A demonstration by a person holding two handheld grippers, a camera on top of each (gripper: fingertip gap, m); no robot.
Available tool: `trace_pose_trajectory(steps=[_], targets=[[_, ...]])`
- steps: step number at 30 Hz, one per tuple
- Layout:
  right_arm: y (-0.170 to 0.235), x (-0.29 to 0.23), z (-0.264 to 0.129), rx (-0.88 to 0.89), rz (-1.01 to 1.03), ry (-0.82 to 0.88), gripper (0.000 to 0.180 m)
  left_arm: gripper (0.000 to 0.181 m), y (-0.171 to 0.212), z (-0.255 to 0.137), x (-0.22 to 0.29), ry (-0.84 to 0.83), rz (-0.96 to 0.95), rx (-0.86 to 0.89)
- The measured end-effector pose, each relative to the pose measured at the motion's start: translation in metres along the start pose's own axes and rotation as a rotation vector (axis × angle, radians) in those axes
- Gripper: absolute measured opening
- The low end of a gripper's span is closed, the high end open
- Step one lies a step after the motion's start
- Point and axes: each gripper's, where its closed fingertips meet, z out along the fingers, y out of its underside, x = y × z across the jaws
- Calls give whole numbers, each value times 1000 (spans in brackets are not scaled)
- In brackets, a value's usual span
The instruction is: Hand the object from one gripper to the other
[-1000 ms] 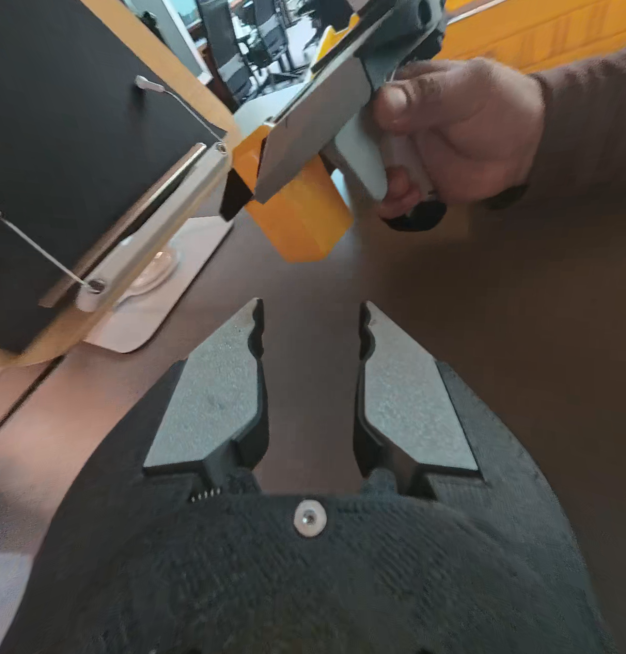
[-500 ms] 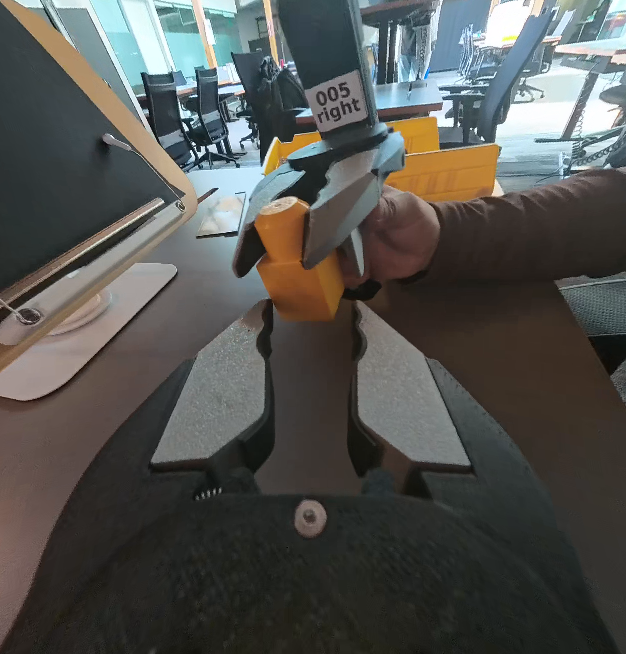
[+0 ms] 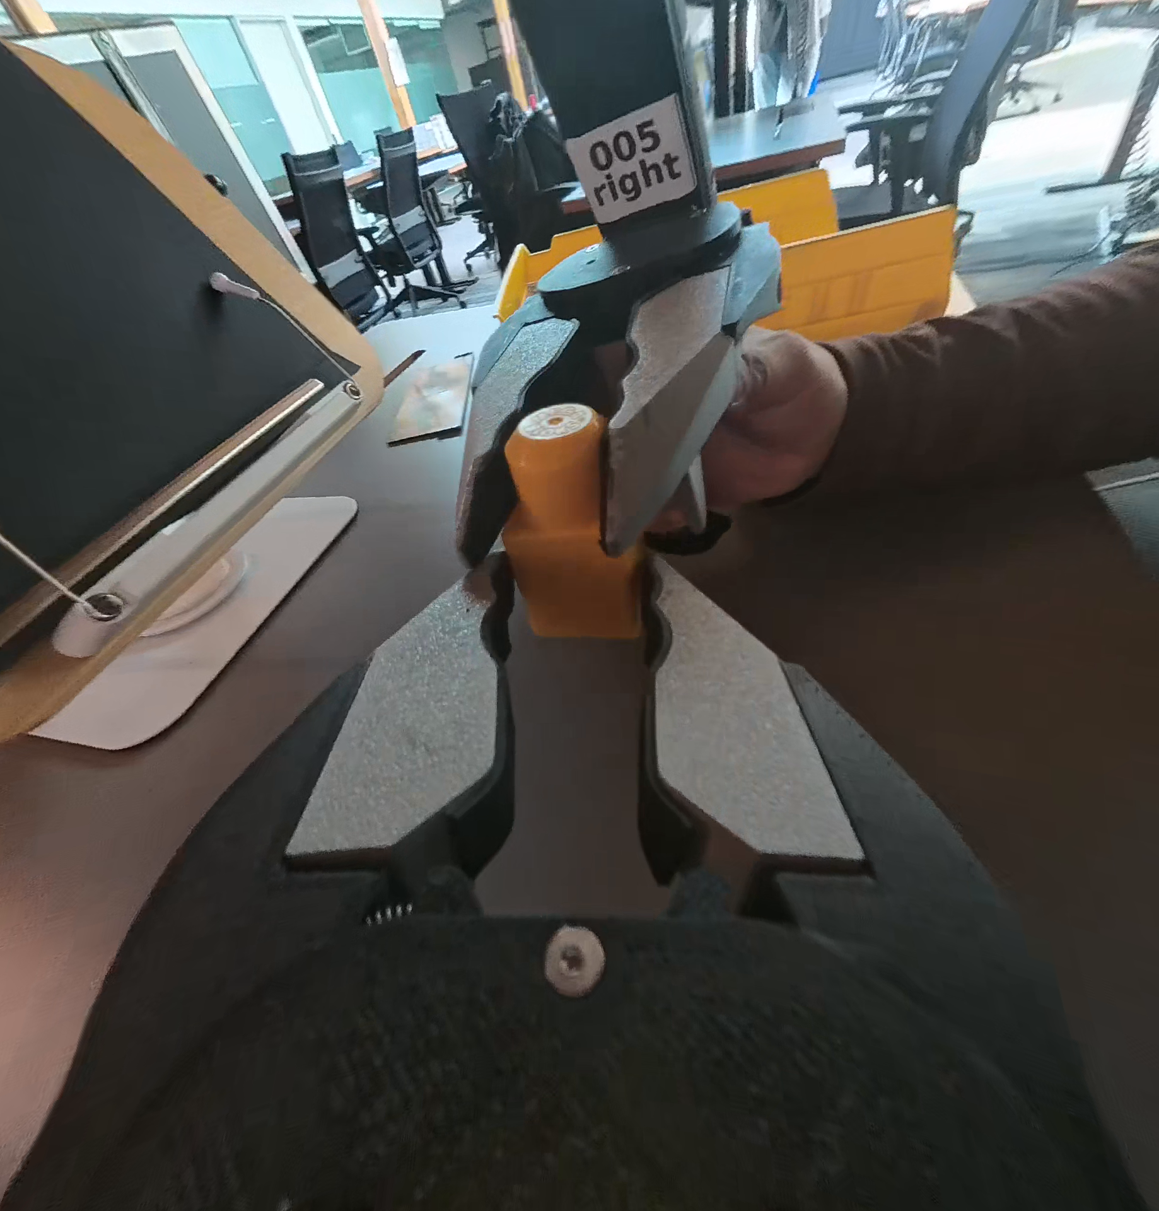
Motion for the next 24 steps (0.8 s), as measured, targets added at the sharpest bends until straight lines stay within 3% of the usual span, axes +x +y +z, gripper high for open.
trace_pose_trajectory(steps=[8, 24], targets=[[6, 18, -3, -18, 47, 77, 32, 32, 16, -1, -20, -135, 69, -98], [8, 28, -7, -4, 93, 114, 33, 32, 23, -2, -32, -190, 57, -127]])
